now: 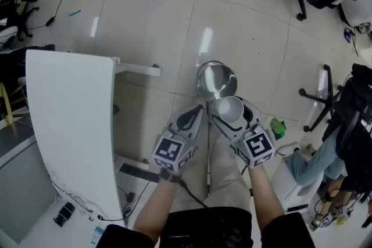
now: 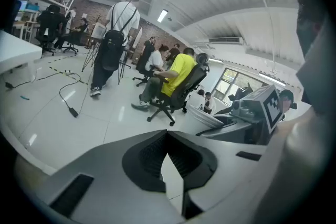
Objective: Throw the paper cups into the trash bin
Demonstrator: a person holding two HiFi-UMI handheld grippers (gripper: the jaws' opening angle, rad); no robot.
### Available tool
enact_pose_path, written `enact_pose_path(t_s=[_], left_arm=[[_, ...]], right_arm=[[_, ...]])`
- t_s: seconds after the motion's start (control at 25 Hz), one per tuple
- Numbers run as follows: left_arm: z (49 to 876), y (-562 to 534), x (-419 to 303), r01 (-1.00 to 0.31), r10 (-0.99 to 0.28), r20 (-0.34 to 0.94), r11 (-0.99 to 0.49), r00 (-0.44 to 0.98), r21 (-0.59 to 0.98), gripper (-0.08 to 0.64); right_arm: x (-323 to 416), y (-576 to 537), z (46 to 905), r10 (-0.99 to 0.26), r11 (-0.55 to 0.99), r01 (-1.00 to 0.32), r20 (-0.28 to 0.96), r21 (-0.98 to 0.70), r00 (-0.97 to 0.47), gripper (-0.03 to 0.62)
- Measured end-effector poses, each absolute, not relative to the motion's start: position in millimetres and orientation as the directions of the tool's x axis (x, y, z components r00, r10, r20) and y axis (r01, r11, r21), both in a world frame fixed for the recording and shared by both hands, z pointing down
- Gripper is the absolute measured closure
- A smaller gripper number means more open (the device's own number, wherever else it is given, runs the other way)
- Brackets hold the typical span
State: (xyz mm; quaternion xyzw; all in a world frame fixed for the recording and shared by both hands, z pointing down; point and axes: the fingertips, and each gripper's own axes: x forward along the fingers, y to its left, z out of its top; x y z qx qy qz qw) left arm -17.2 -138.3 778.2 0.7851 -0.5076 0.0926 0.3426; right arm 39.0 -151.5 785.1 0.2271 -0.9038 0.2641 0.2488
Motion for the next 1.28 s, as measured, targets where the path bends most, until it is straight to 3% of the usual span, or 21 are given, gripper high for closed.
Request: enact_pose_path(t_s=[0.68, 1.28], left_arm=[[939.5, -128.1, -9.1, -0.855, -0.662, 0.585, -0.171, 0.468, 0.490, 0.557], [1006.6, -119.8, -17.1, -0.838, -0.641, 0.602, -0.123, 0.476, 0.532, 0.557]], right_arm=[[25.9, -138.6, 962.1, -0.133, 0.796, -0.469, 0.646, -0.382, -0.752, 0.232], [3.8, -122.4, 1066.6, -0.075, 0.763, -0.501, 0.713, -0.409, -0.697, 0.232]])
